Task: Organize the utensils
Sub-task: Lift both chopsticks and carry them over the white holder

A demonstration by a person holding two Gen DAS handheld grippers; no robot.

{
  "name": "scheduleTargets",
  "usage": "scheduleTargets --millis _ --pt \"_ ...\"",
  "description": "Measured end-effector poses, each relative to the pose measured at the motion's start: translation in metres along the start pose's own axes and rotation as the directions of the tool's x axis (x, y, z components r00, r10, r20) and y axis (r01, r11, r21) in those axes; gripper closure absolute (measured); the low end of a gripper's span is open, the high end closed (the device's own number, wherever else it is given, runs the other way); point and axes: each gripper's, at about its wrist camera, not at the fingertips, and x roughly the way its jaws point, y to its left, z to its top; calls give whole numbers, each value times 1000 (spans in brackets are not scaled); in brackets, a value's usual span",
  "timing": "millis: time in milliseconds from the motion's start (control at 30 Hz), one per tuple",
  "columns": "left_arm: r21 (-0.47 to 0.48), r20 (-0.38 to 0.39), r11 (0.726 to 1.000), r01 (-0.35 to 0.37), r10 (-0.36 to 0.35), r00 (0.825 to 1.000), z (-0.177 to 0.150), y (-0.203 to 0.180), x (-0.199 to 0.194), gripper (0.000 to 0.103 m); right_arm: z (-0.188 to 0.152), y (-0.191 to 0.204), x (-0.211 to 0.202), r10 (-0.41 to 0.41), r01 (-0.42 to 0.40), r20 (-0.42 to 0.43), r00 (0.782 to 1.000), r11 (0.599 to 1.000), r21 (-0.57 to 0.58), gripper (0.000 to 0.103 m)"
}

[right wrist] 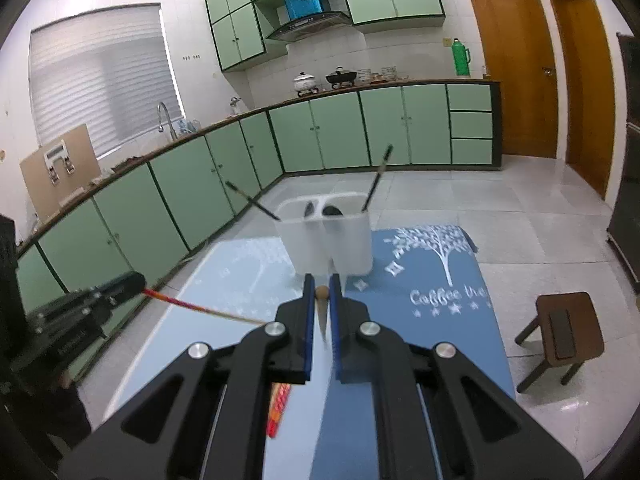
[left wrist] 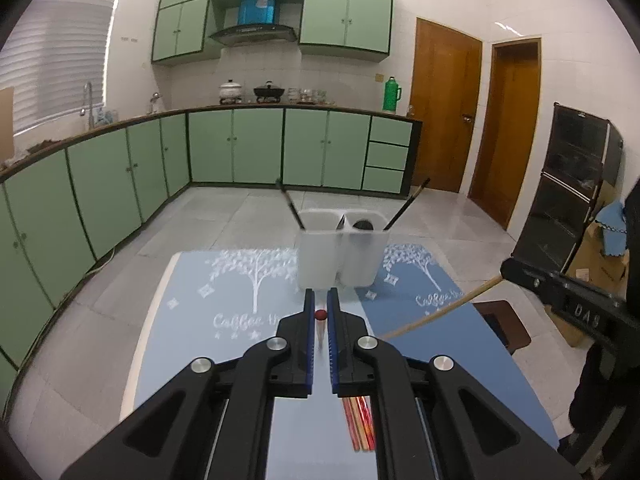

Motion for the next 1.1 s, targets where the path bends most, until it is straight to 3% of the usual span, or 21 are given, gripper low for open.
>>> scheduleTargets --millis 433,633,867,1100 --pt "75 34 997 15 -18 999 49 -8 20 97 60 7 8 40 -40 1 999 996 -82 97" --pt "71 100 996 44 -51 994 85 -7 14 97 101 4 0 80 -75 41 996 992 -103 97" --pt "95 242 995 37 -59 969 148 -16 4 97 159 0 -1 59 -43 119 991 990 -137 97" --pt "101 309 995 10 -41 950 186 -27 40 97 194 -13 50 -3 17 96 995 989 -144 97"
